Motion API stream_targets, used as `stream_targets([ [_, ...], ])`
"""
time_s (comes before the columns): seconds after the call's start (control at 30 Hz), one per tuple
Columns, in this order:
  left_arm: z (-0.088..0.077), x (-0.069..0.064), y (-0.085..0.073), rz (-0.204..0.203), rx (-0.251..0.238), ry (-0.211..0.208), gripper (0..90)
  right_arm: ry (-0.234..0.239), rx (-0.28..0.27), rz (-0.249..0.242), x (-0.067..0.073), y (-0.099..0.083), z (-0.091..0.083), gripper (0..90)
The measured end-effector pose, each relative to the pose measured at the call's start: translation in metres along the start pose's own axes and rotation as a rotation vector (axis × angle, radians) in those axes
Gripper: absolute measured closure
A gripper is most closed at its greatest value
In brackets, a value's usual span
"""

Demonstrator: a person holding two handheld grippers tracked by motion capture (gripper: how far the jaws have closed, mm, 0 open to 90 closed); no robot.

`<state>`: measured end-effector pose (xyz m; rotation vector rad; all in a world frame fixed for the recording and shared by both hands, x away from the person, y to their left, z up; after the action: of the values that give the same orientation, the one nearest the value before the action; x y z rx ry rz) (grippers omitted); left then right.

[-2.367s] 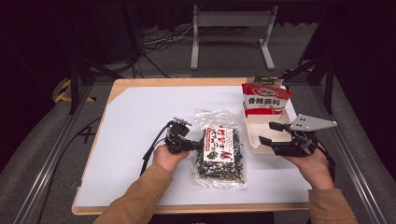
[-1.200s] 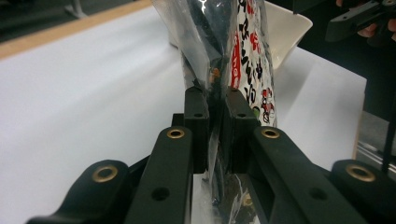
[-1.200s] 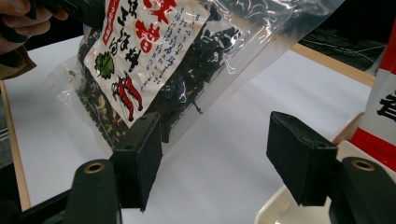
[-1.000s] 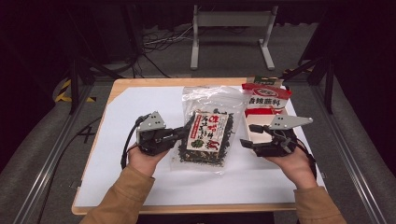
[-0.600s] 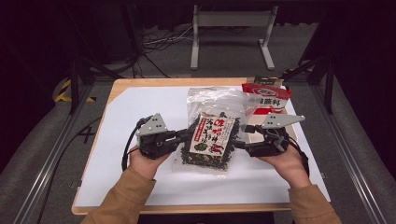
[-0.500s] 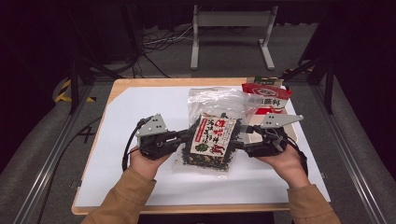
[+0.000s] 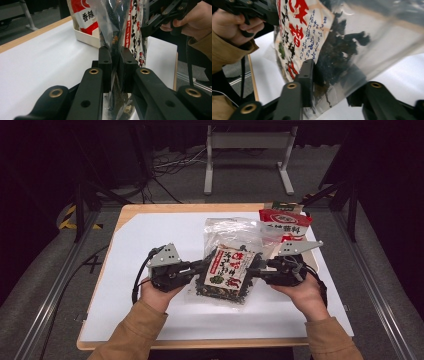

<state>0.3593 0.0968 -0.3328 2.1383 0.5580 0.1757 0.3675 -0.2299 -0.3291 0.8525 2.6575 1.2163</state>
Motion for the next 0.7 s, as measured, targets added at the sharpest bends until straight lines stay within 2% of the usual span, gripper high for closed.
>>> stream_targets([
  [0.13, 0.001, 0.001, -0.001, -0.008, 0.0, 0.005, 82.2, 0.001, -0.002, -0.017, 0.002, 0.001, -0.004, 71.1],
  [0.2, 0.0, 0.004, -0.002, -0.024, -0.007, 0.004, 82.0, 0.025, -0.011, -0.03, 0.006, 0.003, -0.009, 75.6],
  [0.3, -0.001, 0.006, -0.002, -0.03, -0.012, 0.002, 82.0, 0.044, -0.017, -0.042, 0.008, 0.004, -0.011, 77.2],
  [0.5, -0.002, 0.01, -0.003, -0.038, -0.028, -0.01, 79.7, 0.033, -0.025, -0.083, 0.016, 0.007, -0.015, 78.9],
  [0.6, -0.002, 0.014, -0.003, -0.048, -0.028, -0.025, 72.6, 0.025, -0.03, -0.103, 0.019, 0.008, -0.017, 79.3],
  [0.63, -0.001, 0.016, -0.004, -0.058, -0.025, -0.047, 69.0, 0.031, -0.027, -0.105, 0.02, 0.008, -0.018, 79.4],
  [0.7, -0.002, 0.019, -0.004, -0.056, -0.027, -0.066, 62.0, 0.032, -0.026, -0.119, 0.023, 0.009, -0.02, 79.6],
])
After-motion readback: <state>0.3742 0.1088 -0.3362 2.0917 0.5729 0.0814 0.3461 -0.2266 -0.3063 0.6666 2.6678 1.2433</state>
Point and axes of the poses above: each handheld gripper's, and its own axes: z roughly forward along the jaws, y roughly out of its top, x roughly to its left, the point moved 1 cm from there along z, roughly forward along the jaws, and after that the axes turned 14 degrees about x, right-handed, at the moved point
